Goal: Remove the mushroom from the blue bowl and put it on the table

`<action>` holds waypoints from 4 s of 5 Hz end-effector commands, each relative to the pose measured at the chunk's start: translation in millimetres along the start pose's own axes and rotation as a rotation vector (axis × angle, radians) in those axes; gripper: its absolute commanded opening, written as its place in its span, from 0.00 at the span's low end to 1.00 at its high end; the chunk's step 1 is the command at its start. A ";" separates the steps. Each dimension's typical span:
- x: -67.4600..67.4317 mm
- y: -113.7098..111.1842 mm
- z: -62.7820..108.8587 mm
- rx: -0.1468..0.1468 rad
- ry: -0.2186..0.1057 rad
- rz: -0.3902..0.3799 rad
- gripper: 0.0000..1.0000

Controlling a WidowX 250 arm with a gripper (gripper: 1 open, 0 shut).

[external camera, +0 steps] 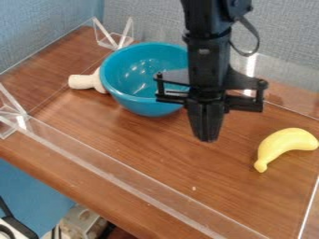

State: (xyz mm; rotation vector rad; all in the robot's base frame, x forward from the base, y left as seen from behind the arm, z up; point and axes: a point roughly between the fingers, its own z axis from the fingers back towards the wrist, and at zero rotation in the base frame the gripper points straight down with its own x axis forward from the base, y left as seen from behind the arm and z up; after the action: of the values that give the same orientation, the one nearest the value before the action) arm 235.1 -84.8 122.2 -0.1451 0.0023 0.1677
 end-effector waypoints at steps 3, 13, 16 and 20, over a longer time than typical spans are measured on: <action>-7.4 13.8 1.3 0.023 -0.003 -0.129 0.00; 4.1 12.7 -44.9 0.056 0.045 -0.422 1.00; 17.8 9.8 -46.4 0.053 0.043 -0.397 1.00; 19.3 12.5 -47.8 0.058 0.053 -0.340 1.00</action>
State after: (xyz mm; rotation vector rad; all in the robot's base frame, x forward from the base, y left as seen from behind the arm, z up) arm 244.8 -77.7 61.8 -0.0816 0.0803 -0.1823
